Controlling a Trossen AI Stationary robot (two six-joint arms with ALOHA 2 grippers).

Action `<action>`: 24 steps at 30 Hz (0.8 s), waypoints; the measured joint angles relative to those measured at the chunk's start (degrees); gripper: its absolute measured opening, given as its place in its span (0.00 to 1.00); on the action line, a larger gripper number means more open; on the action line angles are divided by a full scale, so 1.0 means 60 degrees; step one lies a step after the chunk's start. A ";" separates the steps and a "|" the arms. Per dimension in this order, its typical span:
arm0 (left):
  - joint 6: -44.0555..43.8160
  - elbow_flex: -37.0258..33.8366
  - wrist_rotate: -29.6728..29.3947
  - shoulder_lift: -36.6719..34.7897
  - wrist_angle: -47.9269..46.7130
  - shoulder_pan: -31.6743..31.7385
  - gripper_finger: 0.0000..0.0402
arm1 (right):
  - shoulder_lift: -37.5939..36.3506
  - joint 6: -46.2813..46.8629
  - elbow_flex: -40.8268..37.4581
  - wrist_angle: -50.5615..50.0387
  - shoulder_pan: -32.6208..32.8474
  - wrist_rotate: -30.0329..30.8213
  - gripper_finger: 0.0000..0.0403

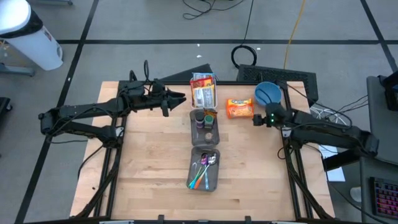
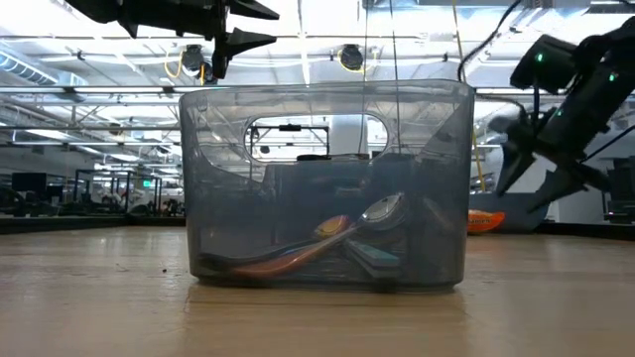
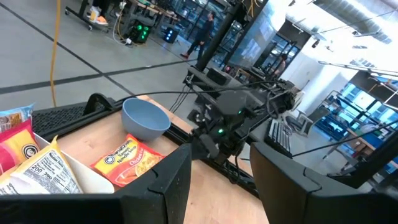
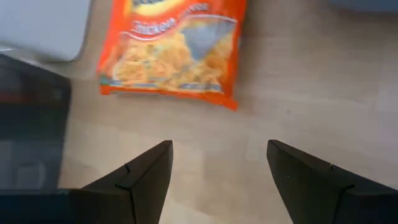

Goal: Pick & Place Food Item
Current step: Put the orange noodle pack into the white bin

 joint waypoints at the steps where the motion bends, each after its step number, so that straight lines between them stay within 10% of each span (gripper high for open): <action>1: 0.0001 0.0000 0.0000 0.0000 0.0000 0.0000 0.42 | 0.0089 0.0056 -0.0150 0.0234 -0.0032 0.0000 0.63; 24: 0.0244 0.0000 0.0004 0.0003 -0.0022 0.0000 0.42 | 0.0200 0.0901 -0.1749 0.4105 -0.1812 0.0011 0.60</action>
